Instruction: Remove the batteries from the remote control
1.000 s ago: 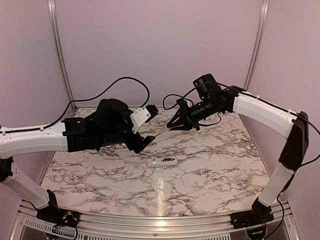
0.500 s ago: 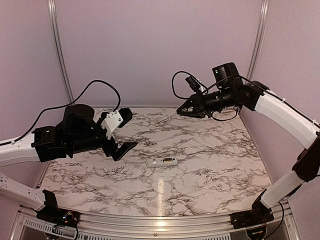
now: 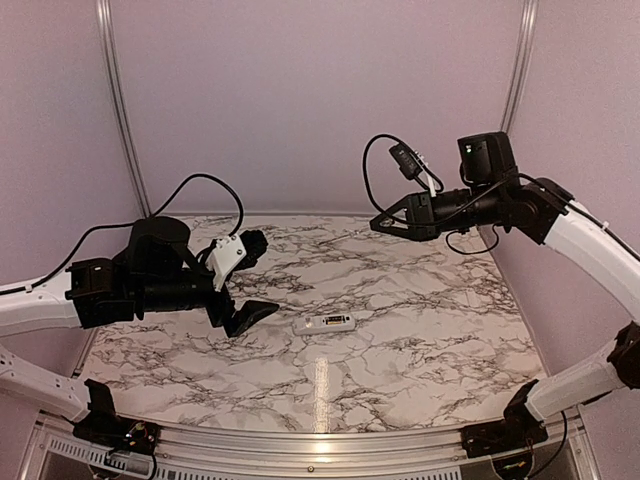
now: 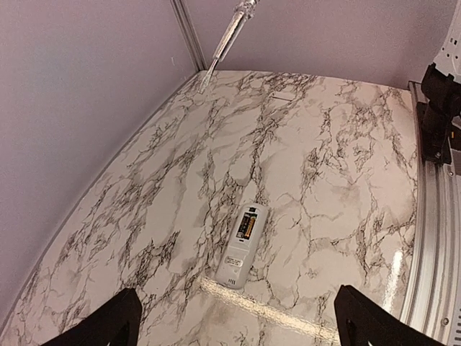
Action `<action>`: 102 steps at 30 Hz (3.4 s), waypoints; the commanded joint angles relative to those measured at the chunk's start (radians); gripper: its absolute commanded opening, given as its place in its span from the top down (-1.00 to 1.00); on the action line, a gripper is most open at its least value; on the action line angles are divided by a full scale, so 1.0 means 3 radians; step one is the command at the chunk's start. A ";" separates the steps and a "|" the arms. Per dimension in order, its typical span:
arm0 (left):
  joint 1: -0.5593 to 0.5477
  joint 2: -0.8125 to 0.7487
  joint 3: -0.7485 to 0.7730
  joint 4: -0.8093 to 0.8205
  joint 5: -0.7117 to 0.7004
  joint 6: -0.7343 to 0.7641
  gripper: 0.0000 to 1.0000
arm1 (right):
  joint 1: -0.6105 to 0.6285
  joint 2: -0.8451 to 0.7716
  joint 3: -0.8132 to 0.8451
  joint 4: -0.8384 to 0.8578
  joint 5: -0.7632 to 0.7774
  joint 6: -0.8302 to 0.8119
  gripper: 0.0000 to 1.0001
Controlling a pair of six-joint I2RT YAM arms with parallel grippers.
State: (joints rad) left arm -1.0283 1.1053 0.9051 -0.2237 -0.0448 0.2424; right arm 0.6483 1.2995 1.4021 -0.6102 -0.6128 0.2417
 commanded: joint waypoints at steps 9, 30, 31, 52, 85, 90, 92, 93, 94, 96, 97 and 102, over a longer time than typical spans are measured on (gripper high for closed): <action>0.0048 0.0073 0.0020 0.0163 0.0122 0.0229 -0.88 | 0.0043 -0.0181 -0.0059 0.0121 0.0200 -0.0090 1.00; 0.0538 0.1305 -0.0056 0.0414 0.1069 0.0558 -0.88 | -0.0043 0.0272 0.0290 -0.0951 0.1039 -0.0045 1.00; 0.0539 0.1358 -0.0059 0.0455 0.1059 0.0564 -0.88 | -0.0045 0.0301 0.0304 -0.0979 0.1040 -0.0053 1.00; 0.0642 0.2248 0.0104 0.1176 0.0814 0.0671 -0.80 | -0.0091 0.0820 0.0366 -0.1022 0.0953 -0.0106 1.00; 0.0810 0.3045 0.0611 0.0955 0.1212 0.0925 -0.58 | -0.0253 0.1524 0.0676 -0.1144 0.0697 -0.0390 1.00; 0.0804 0.3115 0.0626 0.0907 0.1227 0.0938 -0.43 | -0.0274 0.1533 0.0680 -0.1147 0.0678 -0.0413 1.00; 0.0802 0.3119 0.0603 0.0914 0.1222 0.0933 -0.37 | -0.0279 0.1530 0.0680 -0.1147 0.0675 -0.0424 1.00; 0.0800 0.3119 0.0596 0.0909 0.1210 0.0933 -0.32 | -0.0279 0.1529 0.0680 -0.1153 0.0677 -0.0432 1.00; 0.0799 0.3114 0.0583 0.0904 0.1201 0.0936 -0.26 | -0.0279 0.1524 0.0682 -0.1158 0.0673 -0.0435 1.00; 0.0799 0.3091 0.0560 0.0900 0.1192 0.0929 -0.11 | -0.0279 0.1516 0.0677 -0.1166 0.0659 -0.0455 1.00; 0.0799 0.3069 0.0542 0.0897 0.1194 0.0922 -0.07 | -0.0279 0.1510 0.0675 -0.1169 0.0657 -0.0464 1.00; 0.0786 0.2933 0.0469 0.0884 0.1212 0.0827 0.05 | -0.0279 0.1476 0.0655 -0.1199 0.0657 -0.0502 1.00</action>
State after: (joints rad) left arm -0.7895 2.0018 1.0824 0.0822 0.3313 0.5056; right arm 0.5728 1.7489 1.5612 -0.9459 -0.4061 0.1146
